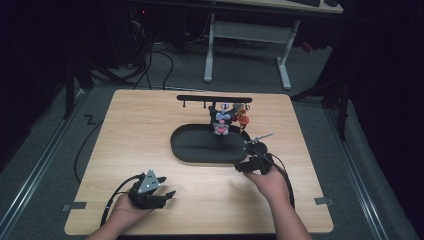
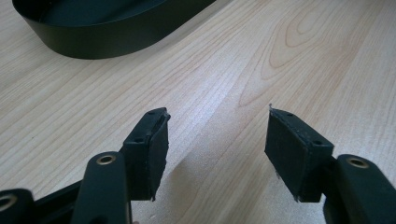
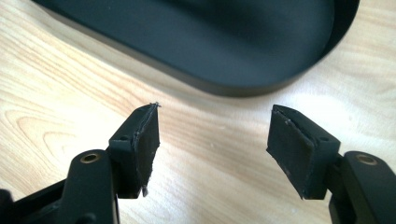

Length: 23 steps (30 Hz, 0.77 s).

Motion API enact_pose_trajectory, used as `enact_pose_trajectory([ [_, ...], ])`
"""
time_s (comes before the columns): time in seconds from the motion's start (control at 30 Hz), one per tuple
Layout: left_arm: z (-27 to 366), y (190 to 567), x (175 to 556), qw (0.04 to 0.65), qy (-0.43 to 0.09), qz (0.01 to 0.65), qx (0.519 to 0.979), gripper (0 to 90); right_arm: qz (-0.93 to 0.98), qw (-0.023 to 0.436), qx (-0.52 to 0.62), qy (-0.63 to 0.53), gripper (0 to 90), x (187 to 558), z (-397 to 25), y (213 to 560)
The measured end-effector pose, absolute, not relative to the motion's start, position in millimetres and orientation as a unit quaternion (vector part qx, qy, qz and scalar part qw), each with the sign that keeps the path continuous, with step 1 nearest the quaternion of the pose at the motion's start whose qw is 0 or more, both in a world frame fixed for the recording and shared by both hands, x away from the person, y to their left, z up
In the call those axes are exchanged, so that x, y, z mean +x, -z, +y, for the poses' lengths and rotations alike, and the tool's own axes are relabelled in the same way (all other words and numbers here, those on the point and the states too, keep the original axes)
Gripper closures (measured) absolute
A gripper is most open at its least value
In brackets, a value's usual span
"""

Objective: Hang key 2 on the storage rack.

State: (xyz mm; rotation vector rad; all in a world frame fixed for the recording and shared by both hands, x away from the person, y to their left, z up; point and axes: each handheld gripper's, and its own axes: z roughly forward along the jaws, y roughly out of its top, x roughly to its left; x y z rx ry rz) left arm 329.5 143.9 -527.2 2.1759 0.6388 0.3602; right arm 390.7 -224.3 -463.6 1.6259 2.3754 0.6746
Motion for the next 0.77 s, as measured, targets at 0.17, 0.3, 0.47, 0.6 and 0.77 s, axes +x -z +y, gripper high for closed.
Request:
enact_pose_trajectory([
  [0.17,143,528,329,0.409,-0.142,0.255,0.865,39.7,0.791,0.112,0.540,-0.264,34.8,370,-236,478],
  [0.3,143,529,330,0.407,-0.141,0.255,0.866,39.7,0.780,0.139,0.532,-0.297,32.4,346,-243,491],
  [0.47,143,528,329,0.409,-0.137,0.258,0.865,39.5,0.744,0.183,0.537,-0.354,32.9,296,-257,511],
  [0.6,143,526,329,0.415,-0.136,0.260,0.861,39.2,0.740,0.193,0.539,-0.353,20.9,279,-266,512],
  [0.77,143,524,328,0.421,-0.135,0.263,0.858,38.5,0.725,0.194,0.544,-0.375,17.1,281,-272,514],
])
